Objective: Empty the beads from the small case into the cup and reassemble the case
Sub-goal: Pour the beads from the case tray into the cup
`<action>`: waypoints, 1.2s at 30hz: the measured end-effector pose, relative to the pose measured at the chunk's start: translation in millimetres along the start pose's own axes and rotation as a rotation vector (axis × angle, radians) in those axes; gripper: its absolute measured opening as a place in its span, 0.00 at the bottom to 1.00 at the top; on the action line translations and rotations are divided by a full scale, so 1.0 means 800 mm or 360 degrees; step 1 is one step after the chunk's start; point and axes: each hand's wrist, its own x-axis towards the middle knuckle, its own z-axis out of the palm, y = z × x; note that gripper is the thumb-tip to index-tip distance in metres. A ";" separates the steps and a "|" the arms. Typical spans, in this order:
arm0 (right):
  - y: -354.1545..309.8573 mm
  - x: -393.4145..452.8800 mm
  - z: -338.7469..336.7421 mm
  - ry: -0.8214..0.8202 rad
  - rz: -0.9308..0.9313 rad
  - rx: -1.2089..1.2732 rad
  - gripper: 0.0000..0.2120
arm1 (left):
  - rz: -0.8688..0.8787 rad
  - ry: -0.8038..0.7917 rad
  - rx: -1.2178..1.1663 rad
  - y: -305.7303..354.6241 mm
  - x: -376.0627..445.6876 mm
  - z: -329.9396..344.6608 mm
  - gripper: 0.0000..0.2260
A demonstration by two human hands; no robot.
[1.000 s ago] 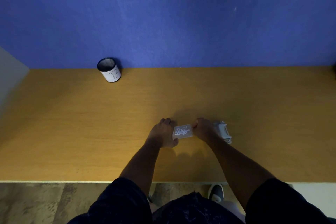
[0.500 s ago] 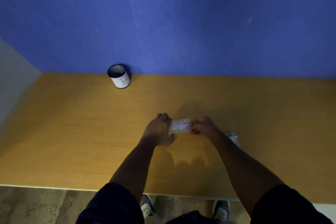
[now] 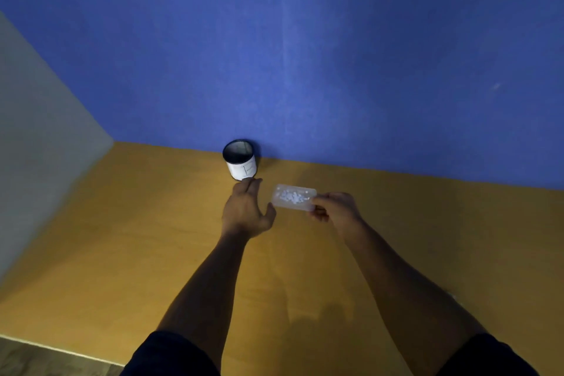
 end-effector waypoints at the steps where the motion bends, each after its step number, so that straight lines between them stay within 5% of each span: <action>1: -0.006 0.008 0.012 -0.0004 -0.0002 0.0043 0.05 | -0.0073 0.0056 -0.0026 -0.011 0.009 -0.003 0.32; 15: -0.084 0.100 0.147 0.0026 -0.0207 -0.0009 0.04 | -0.0217 -0.0182 0.0082 -0.097 0.082 0.012 0.43; 25: -0.099 0.117 0.201 0.0213 -0.0688 -0.1038 0.10 | -0.0342 -0.0015 -0.0070 -0.103 0.092 0.021 0.32; 36: -0.107 0.111 0.219 -0.0168 -0.1615 -0.2427 0.13 | -0.0519 0.0224 -0.0447 -0.102 0.117 0.024 0.16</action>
